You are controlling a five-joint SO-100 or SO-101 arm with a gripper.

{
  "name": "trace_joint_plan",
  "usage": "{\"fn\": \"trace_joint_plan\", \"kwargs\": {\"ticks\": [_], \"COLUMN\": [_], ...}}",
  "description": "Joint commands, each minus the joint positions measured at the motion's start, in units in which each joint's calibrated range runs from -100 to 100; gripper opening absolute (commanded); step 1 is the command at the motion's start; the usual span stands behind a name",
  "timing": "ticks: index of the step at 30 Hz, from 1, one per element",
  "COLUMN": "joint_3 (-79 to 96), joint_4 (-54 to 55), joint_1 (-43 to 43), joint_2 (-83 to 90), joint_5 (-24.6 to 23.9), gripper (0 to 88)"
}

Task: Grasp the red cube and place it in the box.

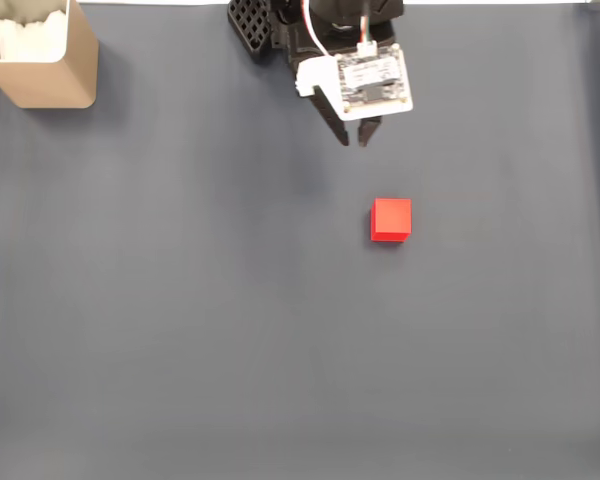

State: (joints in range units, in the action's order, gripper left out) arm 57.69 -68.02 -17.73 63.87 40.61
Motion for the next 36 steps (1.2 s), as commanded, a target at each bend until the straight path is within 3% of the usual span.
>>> {"fn": "trace_joint_plan", "kwargs": {"ticks": [1, 10, 18, 36], "joint_3": [-5.22, -8.60, -10.24, -13.25], "joint_4": [-0.51, -0.75, -0.92, -0.10], "joint_1": [-2.30, -5.92, -6.28, -4.22], "joint_2": [-2.61, -7.11, -9.37, -12.66], "joint_5": [-0.93, -1.51, 0.78, -1.37], "gripper": [3.9, 8.1, 14.6, 29.2]}}
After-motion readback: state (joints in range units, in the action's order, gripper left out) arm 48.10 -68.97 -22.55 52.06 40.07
